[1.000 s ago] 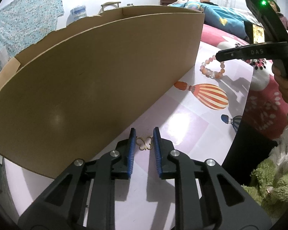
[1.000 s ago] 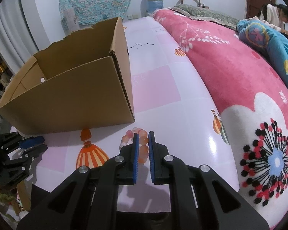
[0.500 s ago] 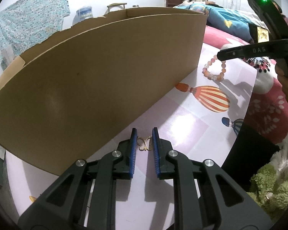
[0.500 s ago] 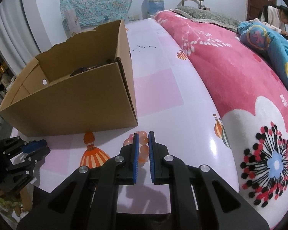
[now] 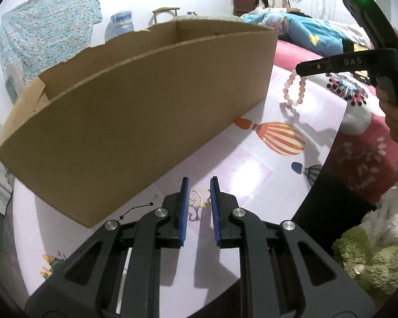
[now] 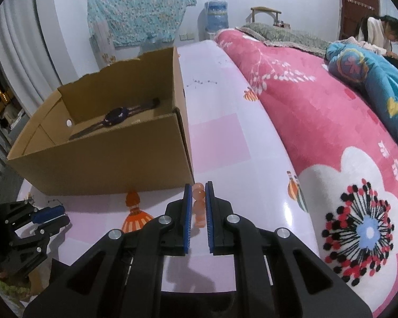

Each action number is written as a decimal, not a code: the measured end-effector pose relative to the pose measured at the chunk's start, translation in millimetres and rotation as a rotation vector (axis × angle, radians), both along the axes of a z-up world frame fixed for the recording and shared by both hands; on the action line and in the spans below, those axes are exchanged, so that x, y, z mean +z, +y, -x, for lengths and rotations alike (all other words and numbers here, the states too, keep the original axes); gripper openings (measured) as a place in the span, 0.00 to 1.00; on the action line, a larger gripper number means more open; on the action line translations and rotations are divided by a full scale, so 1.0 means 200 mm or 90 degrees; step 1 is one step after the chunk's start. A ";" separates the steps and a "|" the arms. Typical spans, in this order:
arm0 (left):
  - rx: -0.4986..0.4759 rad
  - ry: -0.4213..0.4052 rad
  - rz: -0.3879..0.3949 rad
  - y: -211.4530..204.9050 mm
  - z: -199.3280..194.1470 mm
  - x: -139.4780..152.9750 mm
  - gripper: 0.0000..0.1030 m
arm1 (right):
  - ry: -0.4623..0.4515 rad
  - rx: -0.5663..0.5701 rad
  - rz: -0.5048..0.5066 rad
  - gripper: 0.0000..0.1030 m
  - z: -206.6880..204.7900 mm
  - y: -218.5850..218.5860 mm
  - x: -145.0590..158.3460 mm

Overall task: Organize jewelry
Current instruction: 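Lift and carry the bracelet and butterfly charm over the box with both grippers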

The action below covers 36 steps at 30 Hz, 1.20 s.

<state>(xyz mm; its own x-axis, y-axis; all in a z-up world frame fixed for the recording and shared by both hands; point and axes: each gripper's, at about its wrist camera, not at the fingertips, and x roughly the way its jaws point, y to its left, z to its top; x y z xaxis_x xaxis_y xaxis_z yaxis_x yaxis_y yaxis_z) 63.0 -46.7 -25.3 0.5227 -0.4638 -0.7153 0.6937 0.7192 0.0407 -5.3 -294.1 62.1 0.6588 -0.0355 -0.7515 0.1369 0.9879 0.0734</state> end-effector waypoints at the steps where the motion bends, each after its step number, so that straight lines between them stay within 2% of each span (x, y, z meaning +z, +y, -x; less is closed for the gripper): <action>1: 0.003 -0.001 0.005 0.01 0.01 0.01 0.14 | -0.005 0.000 0.003 0.10 0.01 0.01 0.01; 13: 0.024 -0.041 0.086 0.09 0.11 0.25 0.14 | -0.070 0.017 0.034 0.10 0.07 0.08 0.20; 22: 0.035 -0.082 0.148 0.14 0.16 0.46 0.14 | -0.137 0.034 0.062 0.10 0.13 0.13 0.41; 29: 0.054 -0.119 0.205 0.18 0.17 0.64 0.14 | -0.187 0.065 0.071 0.10 0.11 0.18 0.60; 32: 0.065 -0.132 0.223 0.20 0.14 0.70 0.14 | -0.195 0.081 0.056 0.10 0.08 0.20 0.68; 36: 0.081 -0.145 0.230 0.20 0.09 0.76 0.14 | -0.205 0.097 0.052 0.10 0.02 0.24 0.76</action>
